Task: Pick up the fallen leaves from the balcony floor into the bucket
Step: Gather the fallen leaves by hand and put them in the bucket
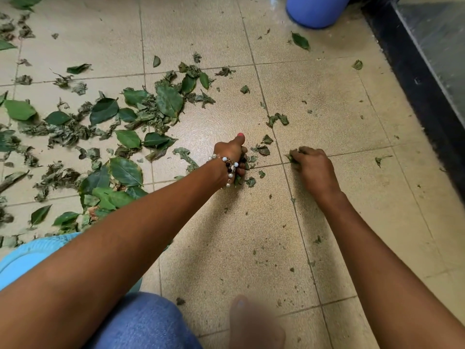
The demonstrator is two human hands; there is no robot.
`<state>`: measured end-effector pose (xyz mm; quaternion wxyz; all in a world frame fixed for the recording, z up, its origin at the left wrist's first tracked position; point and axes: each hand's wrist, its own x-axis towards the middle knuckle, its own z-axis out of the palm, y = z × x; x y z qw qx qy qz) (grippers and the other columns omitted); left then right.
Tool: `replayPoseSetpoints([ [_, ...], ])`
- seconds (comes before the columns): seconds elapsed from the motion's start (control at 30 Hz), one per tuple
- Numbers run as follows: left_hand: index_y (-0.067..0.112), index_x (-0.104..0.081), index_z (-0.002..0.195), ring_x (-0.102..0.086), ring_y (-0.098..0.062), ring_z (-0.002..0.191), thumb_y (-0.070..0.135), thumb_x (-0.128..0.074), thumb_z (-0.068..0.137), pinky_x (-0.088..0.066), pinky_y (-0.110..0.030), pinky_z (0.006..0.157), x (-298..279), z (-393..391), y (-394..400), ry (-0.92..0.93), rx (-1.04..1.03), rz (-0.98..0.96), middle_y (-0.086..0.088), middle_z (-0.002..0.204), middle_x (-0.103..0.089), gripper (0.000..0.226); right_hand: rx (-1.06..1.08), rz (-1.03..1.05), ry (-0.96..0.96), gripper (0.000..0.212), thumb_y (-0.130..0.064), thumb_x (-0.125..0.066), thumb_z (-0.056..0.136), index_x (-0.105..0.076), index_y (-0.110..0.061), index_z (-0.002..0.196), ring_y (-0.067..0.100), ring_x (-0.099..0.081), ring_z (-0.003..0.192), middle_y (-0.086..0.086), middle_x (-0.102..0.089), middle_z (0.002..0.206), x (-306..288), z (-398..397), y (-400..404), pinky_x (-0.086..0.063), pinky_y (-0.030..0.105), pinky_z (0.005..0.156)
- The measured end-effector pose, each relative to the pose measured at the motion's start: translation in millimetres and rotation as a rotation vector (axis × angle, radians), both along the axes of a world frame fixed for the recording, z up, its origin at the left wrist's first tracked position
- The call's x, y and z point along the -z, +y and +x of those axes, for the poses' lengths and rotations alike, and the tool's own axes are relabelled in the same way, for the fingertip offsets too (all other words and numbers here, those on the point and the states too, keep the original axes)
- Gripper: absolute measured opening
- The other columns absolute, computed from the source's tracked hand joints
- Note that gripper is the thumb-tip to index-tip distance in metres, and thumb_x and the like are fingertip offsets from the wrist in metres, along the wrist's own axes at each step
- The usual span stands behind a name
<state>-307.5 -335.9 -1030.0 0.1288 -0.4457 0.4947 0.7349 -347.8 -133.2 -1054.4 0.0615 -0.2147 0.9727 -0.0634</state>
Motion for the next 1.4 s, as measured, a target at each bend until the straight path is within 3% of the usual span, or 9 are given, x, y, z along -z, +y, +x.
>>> replayPoseSetpoints([
  [0.17, 0.008, -0.051, 0.068, -0.033, -0.011, 0.029, 0.038, -0.053, 0.097, -0.026, -0.013, 0.035, 0, 13, 7, -0.013, 0.053, 0.009, -0.005, 0.058, -0.044, 0.042, 0.075, -0.183, 0.099, 0.016, -0.003, -0.071, 0.081, -0.076, -0.006, 0.097, 0.026, -0.063, 0.09, 0.012, -0.074, 0.093, 0, 16, -3, -0.05, 0.032, 0.079],
  [0.37, 0.003, -0.058, 0.084, -0.038, -0.011, 0.032, 0.054, -0.047, 0.096, -0.028, -0.013, 0.034, -5, 19, 19, -0.024, 0.079, 0.028, -0.006, 0.06, -0.052, 0.054, 0.609, -1.048, -0.377, 0.018, 0.002, -0.07, 0.081, -0.074, -0.01, 0.093, 0.009, -0.071, 0.088, 0.0, -0.074, 0.097, -38, 30, -52, -0.057, 0.027, 0.084],
  [0.5, 0.007, -0.057, 0.079, -0.04, -0.013, 0.032, 0.075, -0.038, 0.087, -0.03, -0.014, 0.034, -12, 12, 18, 0.041, 0.049, 0.194, -0.003, 0.052, -0.047, 0.071, 0.372, -0.907, -0.229, 0.024, 0.006, -0.063, 0.085, -0.075, -0.008, 0.1, -0.007, -0.062, 0.073, 0.001, -0.073, 0.097, -52, 52, -88, -0.05, 0.007, 0.074],
  [0.67, 0.007, -0.065, 0.089, -0.068, -0.025, 0.064, 0.065, -0.049, 0.089, -0.059, -0.036, 0.061, -4, 6, 11, 0.017, -0.05, 0.084, -0.01, 0.077, -0.07, 0.06, -0.085, -0.56, -0.36, 0.03, 0.004, -0.056, 0.085, -0.068, -0.006, 0.111, 0.026, -0.06, 0.117, 0.01, -0.065, 0.124, -50, 49, -95, -0.034, 0.044, 0.11],
  [0.77, 0.007, -0.06, 0.076, -0.042, -0.014, 0.033, 0.061, -0.045, 0.093, -0.036, -0.018, 0.036, -2, 7, 0, 0.037, -0.108, 0.078, -0.003, 0.047, -0.049, 0.059, 0.135, -1.005, -0.883, 0.03, -0.003, -0.04, 0.101, -0.051, -0.023, 0.12, 0.018, -0.063, 0.106, 0.003, -0.064, 0.121, -59, 39, -94, -0.057, 0.041, 0.086],
  [0.83, 0.007, -0.059, 0.072, -0.035, -0.012, 0.033, 0.059, -0.046, 0.094, -0.029, -0.017, 0.037, 0, 6, -7, 0.047, -0.109, 0.039, -0.003, 0.048, -0.043, 0.058, 0.272, -1.2, -0.895, 0.025, -0.007, -0.039, 0.102, -0.046, -0.025, 0.118, 0.015, -0.064, 0.107, 0.01, -0.069, 0.112, -58, 20, -91, -0.059, 0.04, 0.082],
  [1.03, 0.013, -0.037, 0.065, -0.031, -0.012, 0.035, 0.04, -0.049, 0.099, -0.023, -0.012, 0.039, 4, 10, -33, 0.024, -0.093, 0.073, -0.006, 0.058, -0.04, 0.045, 0.357, -0.598, -0.155, 0.021, -0.013, -0.053, 0.097, -0.061, -0.015, 0.117, 0.022, -0.055, 0.114, 0.013, -0.057, 0.125, -27, -55, -76, -0.044, 0.01, 0.08],
  [1.17, 0.009, -0.04, 0.073, -0.043, -0.014, 0.032, 0.03, -0.05, 0.1, -0.025, -0.01, 0.035, 1, 14, -45, 0.031, -0.105, 0.057, -0.011, 0.064, -0.054, 0.036, 0.104, -0.15, -0.293, 0.047, -0.025, -0.048, 0.1, -0.039, -0.013, 0.145, 0.04, -0.018, 0.141, 0.019, -0.024, 0.154, -4, -68, -75, -0.02, 0.042, 0.115],
  [1.4, 0.006, -0.045, 0.065, -0.047, -0.013, 0.03, 0.026, -0.052, 0.1, -0.024, -0.01, 0.033, 0, 22, -47, 0.059, -0.146, 0.005, -0.007, 0.043, -0.058, 0.041, -0.176, -0.155, -0.168, 0.042, -0.017, -0.041, 0.102, -0.041, -0.003, 0.142, 0.034, -0.023, 0.142, 0.017, -0.029, 0.155, 1, -4, -80, -0.02, 0.039, 0.117],
])
